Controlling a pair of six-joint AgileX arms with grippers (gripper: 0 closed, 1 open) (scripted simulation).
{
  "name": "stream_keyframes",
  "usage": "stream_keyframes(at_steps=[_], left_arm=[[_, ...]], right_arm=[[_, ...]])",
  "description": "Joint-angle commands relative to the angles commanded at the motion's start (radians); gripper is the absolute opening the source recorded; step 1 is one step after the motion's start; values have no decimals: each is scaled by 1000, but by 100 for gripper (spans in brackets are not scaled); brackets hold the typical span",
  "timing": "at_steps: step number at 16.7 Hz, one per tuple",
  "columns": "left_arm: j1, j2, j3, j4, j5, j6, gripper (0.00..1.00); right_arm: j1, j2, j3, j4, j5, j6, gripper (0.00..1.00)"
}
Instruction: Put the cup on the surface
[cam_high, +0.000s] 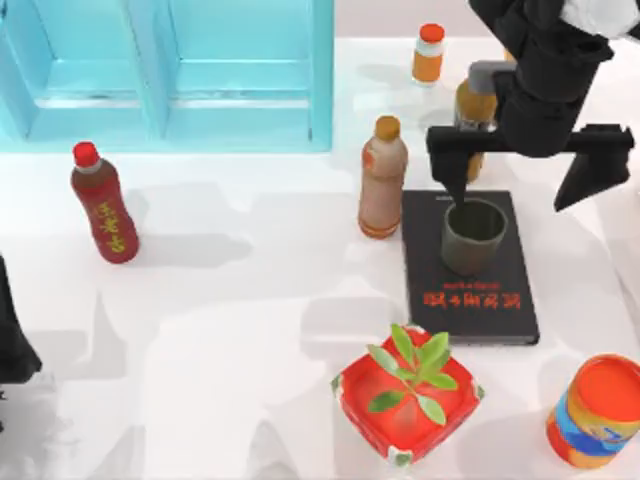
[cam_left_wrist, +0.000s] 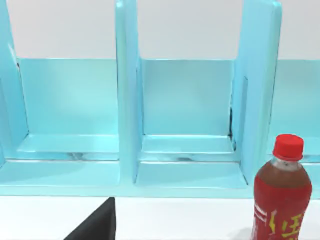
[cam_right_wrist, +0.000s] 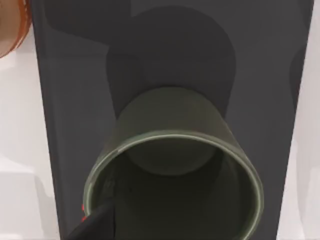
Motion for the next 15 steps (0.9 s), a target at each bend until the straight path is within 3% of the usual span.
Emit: stream_keyframes(at_steps=[4,9,15], left_arm=[[0,0,0,0,0,0,100],[0,0,0,0,0,0,100],[0,0,0,0,0,0,100]], right_arm=[[3,10,-140,147,0,3,100],[4,12,-151,158,0,4,100],[4,12,-151,158,0,4,55]])
